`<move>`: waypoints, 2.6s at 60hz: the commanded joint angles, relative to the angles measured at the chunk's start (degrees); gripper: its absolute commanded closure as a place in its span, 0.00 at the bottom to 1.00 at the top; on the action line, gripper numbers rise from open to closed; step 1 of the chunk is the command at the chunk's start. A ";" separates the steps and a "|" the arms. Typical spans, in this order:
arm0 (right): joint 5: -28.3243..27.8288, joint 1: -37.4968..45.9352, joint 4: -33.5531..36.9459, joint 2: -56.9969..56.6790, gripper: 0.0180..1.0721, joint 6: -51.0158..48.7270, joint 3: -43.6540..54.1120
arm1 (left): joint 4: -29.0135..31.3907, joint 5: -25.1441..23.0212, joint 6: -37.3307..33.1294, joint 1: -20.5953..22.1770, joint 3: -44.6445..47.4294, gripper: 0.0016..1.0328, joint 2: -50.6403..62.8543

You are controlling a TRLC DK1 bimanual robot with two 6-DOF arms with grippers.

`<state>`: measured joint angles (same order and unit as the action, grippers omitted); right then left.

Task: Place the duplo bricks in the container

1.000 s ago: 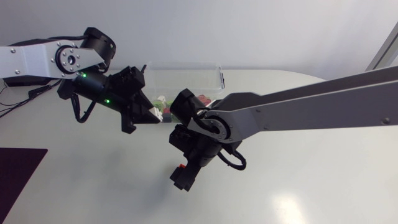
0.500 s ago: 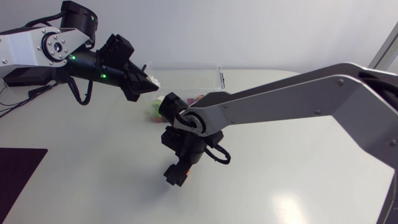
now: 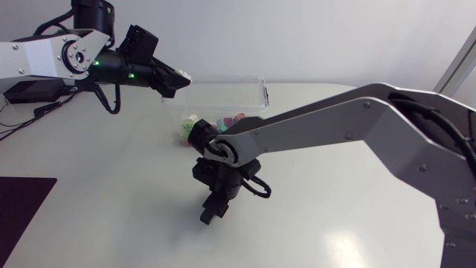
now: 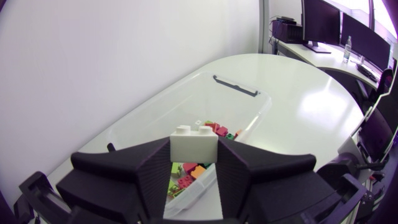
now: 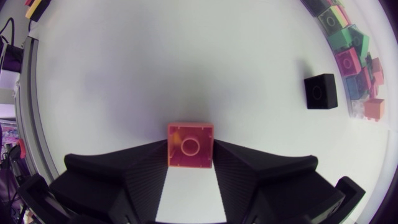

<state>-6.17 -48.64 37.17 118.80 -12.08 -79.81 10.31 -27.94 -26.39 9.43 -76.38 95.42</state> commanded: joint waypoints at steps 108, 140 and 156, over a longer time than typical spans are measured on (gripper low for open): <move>-1.82 19.11 -3.07 -17.99 0.81 5.84 -16.34 | 10.79 18.54 9.08 9.55 3.43 0.04 -1.64; -0.86 20.25 -10.71 -7.36 0.80 7.68 -23.11 | 10.44 18.45 10.22 12.37 12.92 0.04 -2.96; 0.73 21.57 -10.27 -0.33 0.03 7.77 -28.21 | 8.06 18.54 13.12 13.95 16.70 0.04 -3.57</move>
<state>-6.11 -27.62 26.76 116.01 -5.56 -105.84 19.20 -9.76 -15.53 23.24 -61.60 93.41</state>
